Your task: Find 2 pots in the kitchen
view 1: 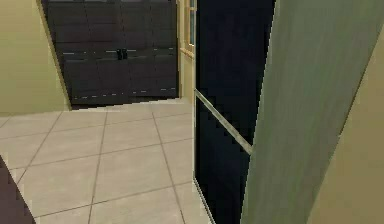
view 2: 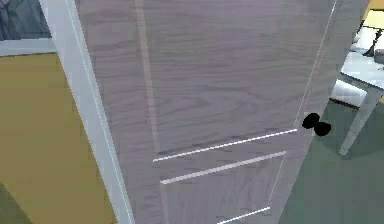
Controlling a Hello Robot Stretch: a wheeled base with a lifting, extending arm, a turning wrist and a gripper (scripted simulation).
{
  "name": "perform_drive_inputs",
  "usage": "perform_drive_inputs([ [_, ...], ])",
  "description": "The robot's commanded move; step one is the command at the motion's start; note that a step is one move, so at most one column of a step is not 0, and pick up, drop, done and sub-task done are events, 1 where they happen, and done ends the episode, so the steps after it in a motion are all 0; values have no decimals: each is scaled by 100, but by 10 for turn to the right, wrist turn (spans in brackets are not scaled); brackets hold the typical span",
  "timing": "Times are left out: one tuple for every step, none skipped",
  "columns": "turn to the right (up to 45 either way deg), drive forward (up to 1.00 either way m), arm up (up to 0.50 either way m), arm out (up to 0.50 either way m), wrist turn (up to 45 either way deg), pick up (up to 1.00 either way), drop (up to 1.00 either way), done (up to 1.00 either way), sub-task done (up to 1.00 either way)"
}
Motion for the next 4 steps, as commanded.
perform_drive_inputs([
  [-90,0,0,0,0,0,0,0,0],
  [0,25,0,0,0,0,0,0,0],
  [-450,0,0,0,0,0,0,0,0],
  [-210,0,0,0,0,0,0,0,0],
])
